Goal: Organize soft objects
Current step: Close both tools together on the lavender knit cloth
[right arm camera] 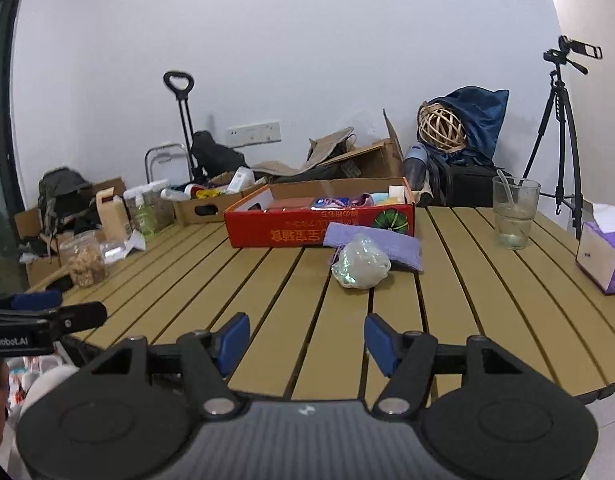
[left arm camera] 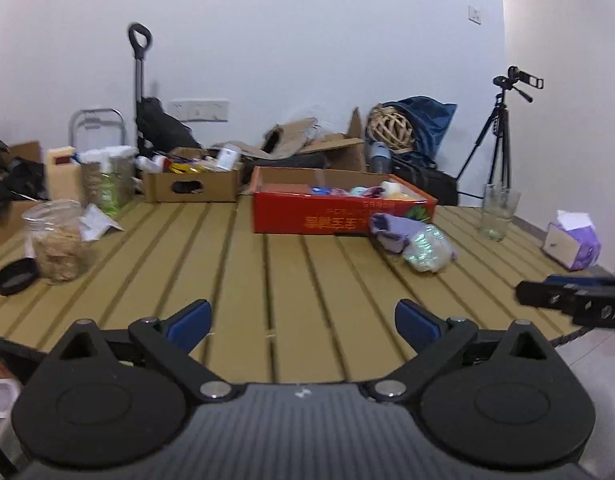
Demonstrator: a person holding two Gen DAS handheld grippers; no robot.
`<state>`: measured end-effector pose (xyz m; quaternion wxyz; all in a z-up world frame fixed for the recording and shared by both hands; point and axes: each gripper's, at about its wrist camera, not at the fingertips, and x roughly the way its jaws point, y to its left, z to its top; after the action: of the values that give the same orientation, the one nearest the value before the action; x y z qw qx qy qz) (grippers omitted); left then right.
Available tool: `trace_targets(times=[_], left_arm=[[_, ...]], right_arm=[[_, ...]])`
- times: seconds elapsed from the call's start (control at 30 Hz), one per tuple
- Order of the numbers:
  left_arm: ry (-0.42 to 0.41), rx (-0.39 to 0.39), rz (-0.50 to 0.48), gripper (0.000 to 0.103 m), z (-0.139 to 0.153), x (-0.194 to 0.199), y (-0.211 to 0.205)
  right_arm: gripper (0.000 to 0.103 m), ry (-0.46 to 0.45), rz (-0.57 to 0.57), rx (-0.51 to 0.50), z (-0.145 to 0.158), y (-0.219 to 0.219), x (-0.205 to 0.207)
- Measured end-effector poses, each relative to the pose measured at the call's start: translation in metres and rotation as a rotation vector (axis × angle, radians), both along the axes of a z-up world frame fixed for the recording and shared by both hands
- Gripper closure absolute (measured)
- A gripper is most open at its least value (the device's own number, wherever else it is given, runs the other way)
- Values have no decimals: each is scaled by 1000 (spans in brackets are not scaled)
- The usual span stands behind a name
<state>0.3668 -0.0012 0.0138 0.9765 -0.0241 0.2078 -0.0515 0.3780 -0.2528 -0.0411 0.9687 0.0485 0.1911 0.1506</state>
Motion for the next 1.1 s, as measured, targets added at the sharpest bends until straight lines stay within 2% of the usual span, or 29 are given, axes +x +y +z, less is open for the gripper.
trace_targets(times=[0.17,0.27,0.33,0.37,0.4,0.43,0.5,0.57,0.6,0.63,0.67,0.7,0.77,0.8,0.83,1.0,1.1], left_arm=[[34,-28,-89,3,2,72,-27],[40,-57,-163,3,3,127,-50],[75,-87,-201,6,1,170,-65],[100,-105,-215,8,-1,194,-72],[131,-118,-215,17,-5,219,-80],[149,-130,-212,20,-9,239,-86],[199,-164,-237,22,-21,278,-94],[295,-238,-248,32,-38,309,-96],[339,-293,-258,45,-47,321,-93],[364,-342,-270,58,-55,326,-89],[374,-380,-283,64,-61,329,-85],[387,-402,-287,75,-66,332,-83],[391,-434,-289,82,-70,332,-79],[390,-445,-296,87,-71,332,-79],[390,-450,-310,89,-71,332,-79],[352,-428,-306,94,-67,328,-78],[296,-447,-337,96,-56,318,-77]], right_arm=[[40,25,-58,49,-8,-17,53],[40,50,-85,112,-8,-37,104],[40,78,-93,147,-7,-51,145],[39,107,-102,154,-7,-56,171],[39,124,-102,160,-9,-59,190],[39,142,-111,170,-10,-63,212],[41,191,-116,175,-17,-66,254],[43,222,-134,160,-26,-67,286],[44,237,-141,166,-31,-67,297],[44,249,-142,185,-36,-68,303],[44,254,-130,227,-41,-71,307],[44,261,-115,268,-46,-72,309],[52,284,-85,332,-51,-74,311],[61,283,-77,345,-52,-74,310],[72,278,-71,359,-52,-74,309],[93,265,-63,381,-52,-73,307],[98,246,-78,367,-47,-72,301]])
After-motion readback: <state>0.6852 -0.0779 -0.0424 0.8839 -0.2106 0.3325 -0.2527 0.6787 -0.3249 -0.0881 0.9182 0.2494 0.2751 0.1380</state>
